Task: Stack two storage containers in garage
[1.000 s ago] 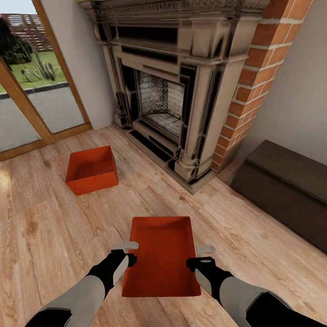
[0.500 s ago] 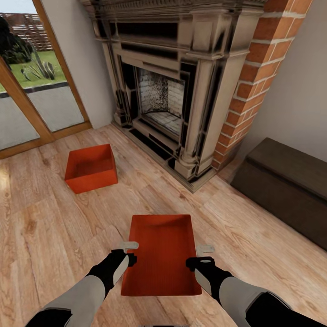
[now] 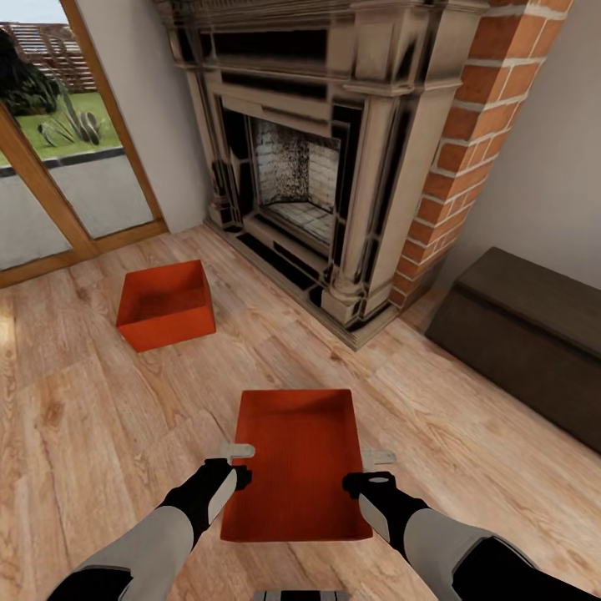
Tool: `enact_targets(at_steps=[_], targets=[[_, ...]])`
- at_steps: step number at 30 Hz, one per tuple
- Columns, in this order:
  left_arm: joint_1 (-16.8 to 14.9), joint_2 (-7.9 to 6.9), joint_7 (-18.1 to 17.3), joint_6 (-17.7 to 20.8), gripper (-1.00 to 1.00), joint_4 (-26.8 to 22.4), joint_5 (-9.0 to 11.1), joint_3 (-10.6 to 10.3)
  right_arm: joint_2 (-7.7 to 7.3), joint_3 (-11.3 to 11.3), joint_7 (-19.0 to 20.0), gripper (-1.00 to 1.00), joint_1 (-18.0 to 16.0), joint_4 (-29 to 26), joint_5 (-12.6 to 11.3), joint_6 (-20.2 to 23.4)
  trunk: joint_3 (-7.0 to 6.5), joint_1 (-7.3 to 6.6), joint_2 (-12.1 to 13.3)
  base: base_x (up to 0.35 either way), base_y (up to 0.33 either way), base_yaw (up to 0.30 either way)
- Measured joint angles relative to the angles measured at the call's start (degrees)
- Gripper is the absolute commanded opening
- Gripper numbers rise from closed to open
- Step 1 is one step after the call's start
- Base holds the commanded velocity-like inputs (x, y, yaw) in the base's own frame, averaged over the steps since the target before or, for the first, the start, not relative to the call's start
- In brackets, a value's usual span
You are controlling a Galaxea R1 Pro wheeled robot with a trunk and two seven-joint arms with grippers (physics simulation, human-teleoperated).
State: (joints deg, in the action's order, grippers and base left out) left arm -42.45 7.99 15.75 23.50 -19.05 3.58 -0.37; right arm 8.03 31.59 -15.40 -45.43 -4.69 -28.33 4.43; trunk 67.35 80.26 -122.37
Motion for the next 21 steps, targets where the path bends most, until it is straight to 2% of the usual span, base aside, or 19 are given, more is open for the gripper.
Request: enact_targets(at_steps=[4, 21], targets=[[0.0, 0.0, 0.02, -0.08, 1.0, 0.0, -0.01, -0.02, -0.02, 0.0, 0.0, 1.0, 0.0, -0.01, 0.02, 0.0, 0.0, 0.0, 0.0, 0.0, 0.0, 0.0], [0.0, 0.0, 0.19, -0.07, 1.0, 0.0, -0.01, 0.05, -0.05, 0.0, 0.0, 1.0, 0.0, -0.02, 0.0, 0.0, 2.87, 3.52, -6.42, 0.0, 0.0, 0.0]])
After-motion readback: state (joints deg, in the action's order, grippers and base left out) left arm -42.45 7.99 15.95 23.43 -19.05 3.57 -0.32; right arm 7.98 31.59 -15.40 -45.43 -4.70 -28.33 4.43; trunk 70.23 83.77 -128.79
